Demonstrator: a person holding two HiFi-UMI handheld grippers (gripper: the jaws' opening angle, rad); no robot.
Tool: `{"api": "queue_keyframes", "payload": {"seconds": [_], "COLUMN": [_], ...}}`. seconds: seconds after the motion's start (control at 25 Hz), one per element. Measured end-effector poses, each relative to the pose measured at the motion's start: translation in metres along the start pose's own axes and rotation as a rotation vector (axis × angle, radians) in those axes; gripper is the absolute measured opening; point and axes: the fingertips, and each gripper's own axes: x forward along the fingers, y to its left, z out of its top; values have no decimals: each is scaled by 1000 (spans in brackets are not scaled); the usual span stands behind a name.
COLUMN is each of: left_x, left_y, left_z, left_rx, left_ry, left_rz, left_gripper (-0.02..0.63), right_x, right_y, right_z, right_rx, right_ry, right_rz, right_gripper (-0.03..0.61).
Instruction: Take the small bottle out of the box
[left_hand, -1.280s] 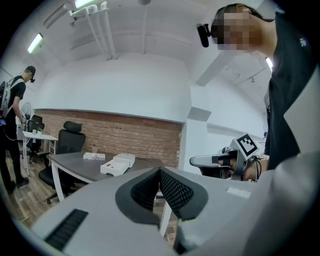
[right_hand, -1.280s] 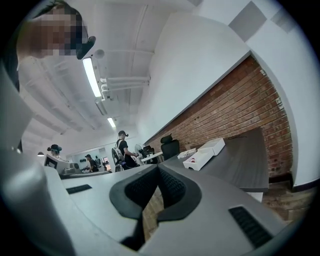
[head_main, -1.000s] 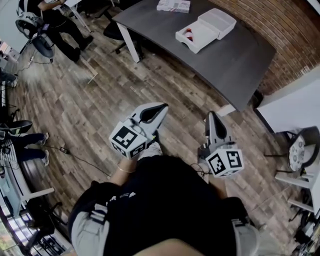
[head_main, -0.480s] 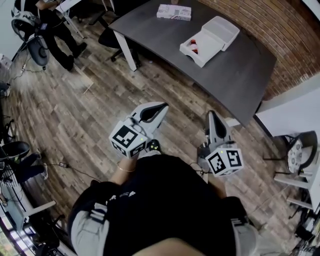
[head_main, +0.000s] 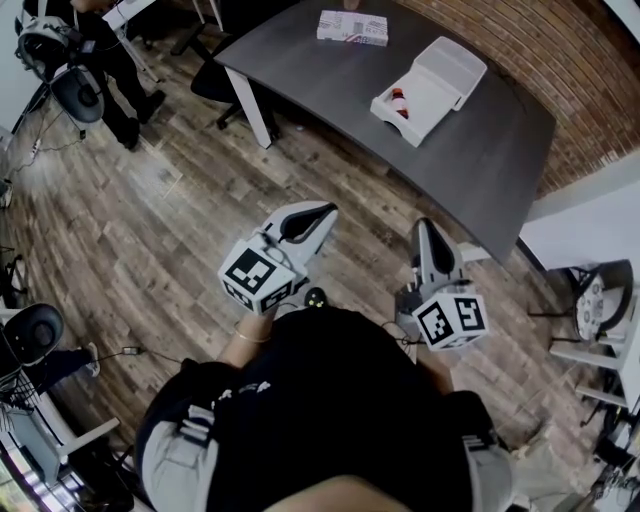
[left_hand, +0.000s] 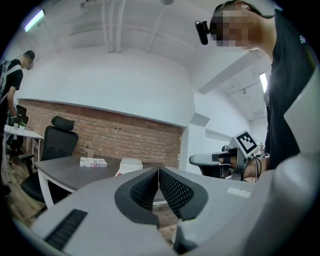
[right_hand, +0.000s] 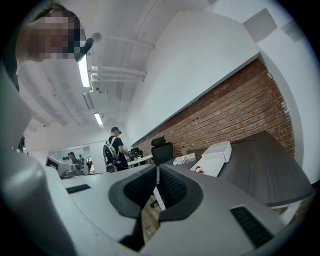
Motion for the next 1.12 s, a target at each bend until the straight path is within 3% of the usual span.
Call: {"api": "queue_keyframes", "payload": {"seconds": [0.56,0.8,1.12], "left_x": [-7,10,53], "left_y": [47,68,129], "left_z": [-4,-7,7], "left_rx": [-39,-50,-30], "left_ry": [8,24,34], "left_rz": [0,4,17], "left_gripper": [3,3,5], "right_x": [40,67,142], "right_y": [-1,-22,-55], "right_z": [-8,-9,5], "right_rx": [0,39,47], "right_ry": [26,43,28], "right_rz": [-52,-62,-50], "right_gripper": [18,20,32]}}
